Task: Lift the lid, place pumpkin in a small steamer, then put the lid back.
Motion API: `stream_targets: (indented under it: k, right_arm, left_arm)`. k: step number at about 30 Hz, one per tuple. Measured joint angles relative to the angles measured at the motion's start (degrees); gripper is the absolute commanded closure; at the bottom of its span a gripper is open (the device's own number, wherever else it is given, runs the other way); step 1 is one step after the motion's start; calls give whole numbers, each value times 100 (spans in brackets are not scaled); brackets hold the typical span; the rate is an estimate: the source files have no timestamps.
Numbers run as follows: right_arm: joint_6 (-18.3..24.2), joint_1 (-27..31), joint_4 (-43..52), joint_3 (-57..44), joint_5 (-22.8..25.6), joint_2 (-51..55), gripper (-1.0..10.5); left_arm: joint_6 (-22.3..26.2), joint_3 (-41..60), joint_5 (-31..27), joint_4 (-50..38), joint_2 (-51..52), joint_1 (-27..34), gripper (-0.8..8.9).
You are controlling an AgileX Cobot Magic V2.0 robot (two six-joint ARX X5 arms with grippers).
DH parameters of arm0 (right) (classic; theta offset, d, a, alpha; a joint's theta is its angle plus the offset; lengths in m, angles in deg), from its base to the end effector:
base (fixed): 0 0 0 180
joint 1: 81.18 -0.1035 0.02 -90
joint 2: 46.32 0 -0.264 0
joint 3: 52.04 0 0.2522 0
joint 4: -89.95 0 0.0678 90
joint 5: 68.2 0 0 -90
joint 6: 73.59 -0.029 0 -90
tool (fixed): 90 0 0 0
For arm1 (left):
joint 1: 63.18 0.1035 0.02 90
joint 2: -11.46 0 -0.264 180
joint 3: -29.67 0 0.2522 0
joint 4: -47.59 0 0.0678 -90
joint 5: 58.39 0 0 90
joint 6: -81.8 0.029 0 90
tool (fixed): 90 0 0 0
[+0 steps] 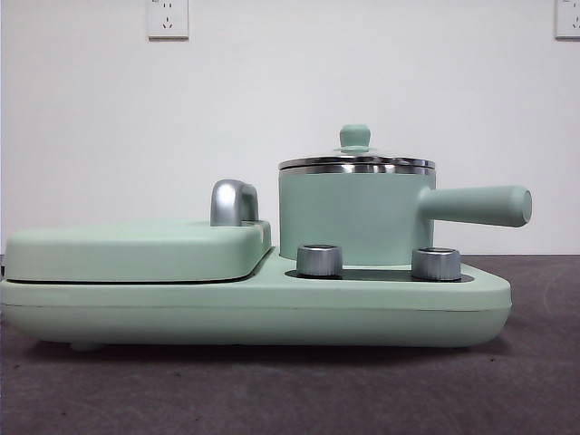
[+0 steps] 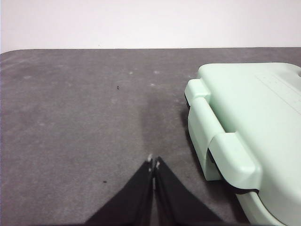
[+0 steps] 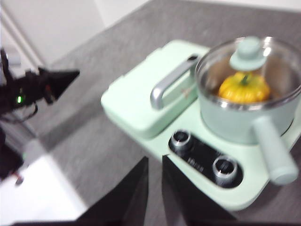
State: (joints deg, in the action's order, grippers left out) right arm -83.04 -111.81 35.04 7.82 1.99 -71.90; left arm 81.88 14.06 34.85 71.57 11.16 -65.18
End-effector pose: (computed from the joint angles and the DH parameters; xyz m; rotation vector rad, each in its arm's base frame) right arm 0.0632 0.0488 0.3260 0.1174 0.4409 0.8376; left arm 0.0948 -0.0050 0.1569 -0.0002 0.1513 -0.0914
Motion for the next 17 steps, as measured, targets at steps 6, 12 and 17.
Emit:
stream_targets:
  k: [6,12,17]
  right_arm:
    - [20,970,2173,-1443,-437,767,904]
    - [229,2035,3971,-3187,39,1725,904]
    - [466,2562,3622,-3740,763,2291,904]
  left_arm:
    - [0,0,2,0,0,0,807]
    - [0,0,2,0,0,0,807]
    - [0,0,2,2,0,0,807]
